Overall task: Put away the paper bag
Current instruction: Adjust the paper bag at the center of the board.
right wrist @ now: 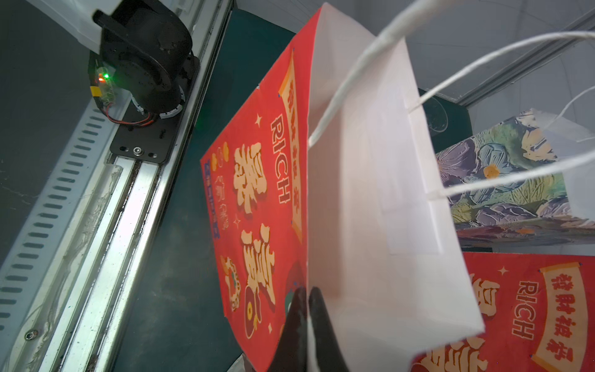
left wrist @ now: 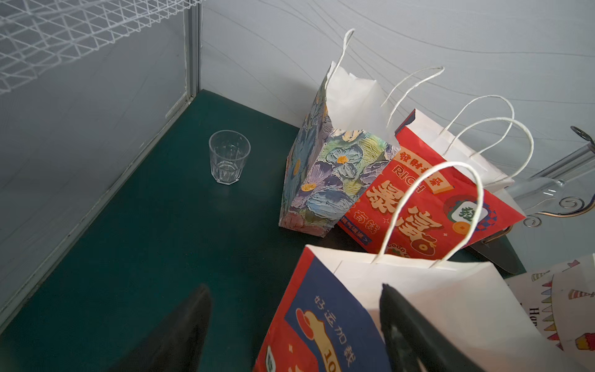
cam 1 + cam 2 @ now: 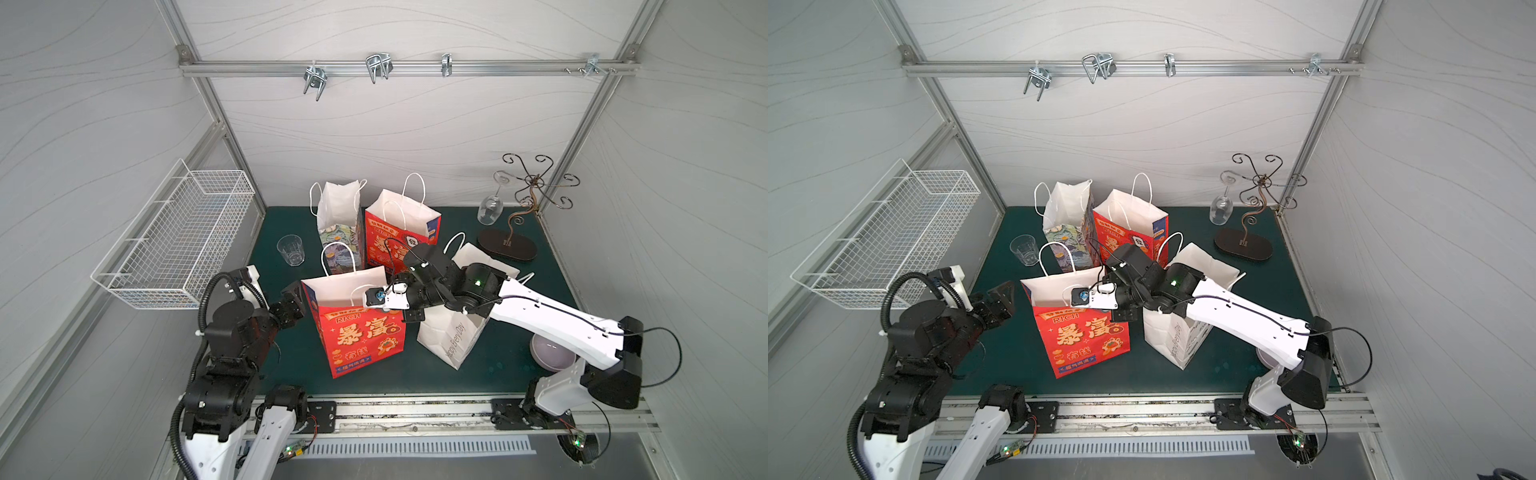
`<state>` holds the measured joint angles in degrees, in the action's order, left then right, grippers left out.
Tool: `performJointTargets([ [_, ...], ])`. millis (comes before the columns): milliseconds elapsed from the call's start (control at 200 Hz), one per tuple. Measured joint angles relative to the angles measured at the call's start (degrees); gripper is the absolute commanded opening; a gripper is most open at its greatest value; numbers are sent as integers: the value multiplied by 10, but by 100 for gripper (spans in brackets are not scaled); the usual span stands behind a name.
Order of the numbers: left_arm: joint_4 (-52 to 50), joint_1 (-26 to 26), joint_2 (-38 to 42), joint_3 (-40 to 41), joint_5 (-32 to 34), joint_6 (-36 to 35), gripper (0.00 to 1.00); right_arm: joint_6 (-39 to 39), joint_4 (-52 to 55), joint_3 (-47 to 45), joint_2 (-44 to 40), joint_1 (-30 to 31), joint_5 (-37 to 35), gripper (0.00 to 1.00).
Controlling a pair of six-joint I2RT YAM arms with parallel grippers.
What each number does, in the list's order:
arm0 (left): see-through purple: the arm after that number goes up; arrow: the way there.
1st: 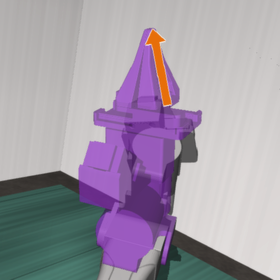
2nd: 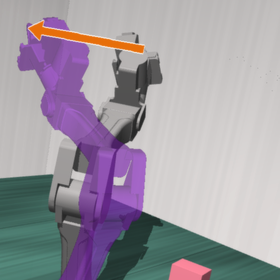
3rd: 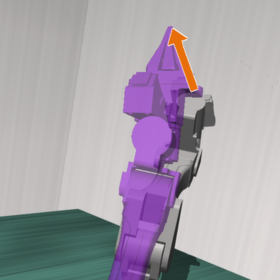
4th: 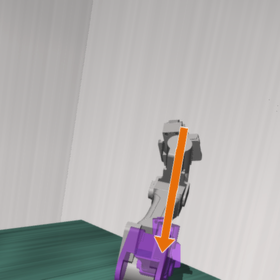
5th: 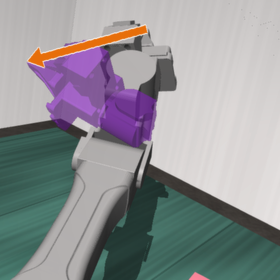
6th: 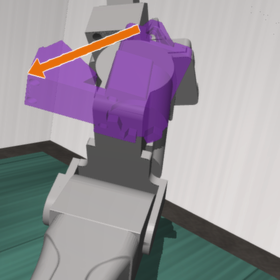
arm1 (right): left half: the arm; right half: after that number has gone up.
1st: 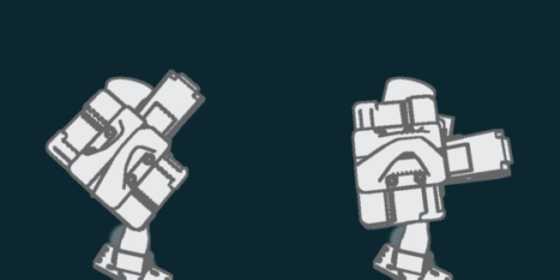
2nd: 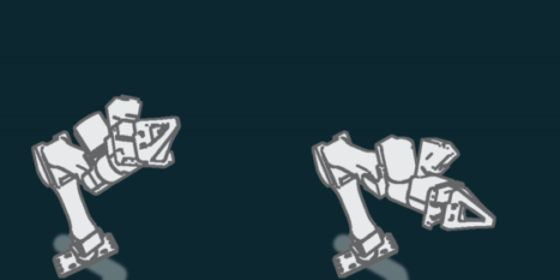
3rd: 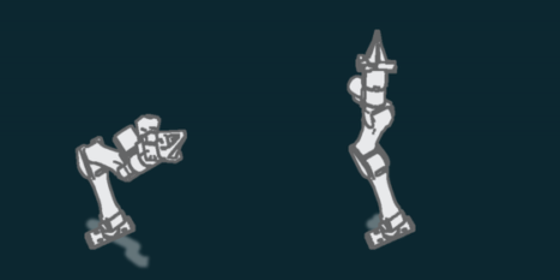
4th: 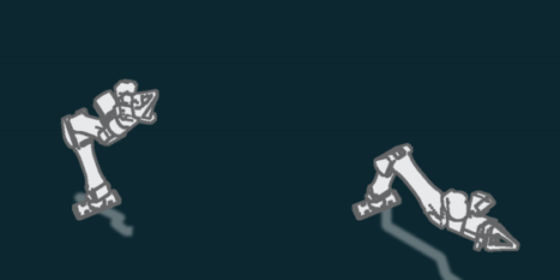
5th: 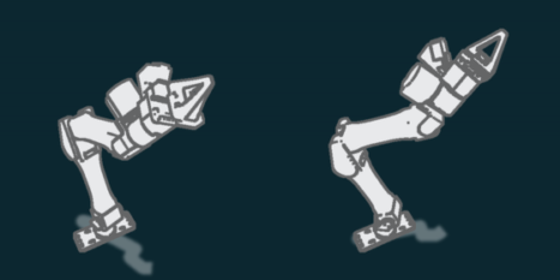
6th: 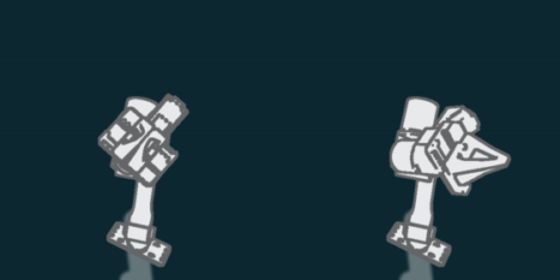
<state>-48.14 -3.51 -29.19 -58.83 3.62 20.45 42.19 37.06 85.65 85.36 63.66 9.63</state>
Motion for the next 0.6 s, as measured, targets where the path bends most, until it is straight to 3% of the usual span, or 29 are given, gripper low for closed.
performJointTargets([
  [125, -40, 0, -45, -62, -12, -9, 87, 24, -7, -16, -6, 0, 18, 1],
  [355, -82, 0, -122, -129, -38, -119, 90, 59, -7, -35, -11, 0, 35, 2],
  [600, -112, 0, -216, -193, -160, -264, 94, 74, -6, -35, -11, 0, 47, 5],
])
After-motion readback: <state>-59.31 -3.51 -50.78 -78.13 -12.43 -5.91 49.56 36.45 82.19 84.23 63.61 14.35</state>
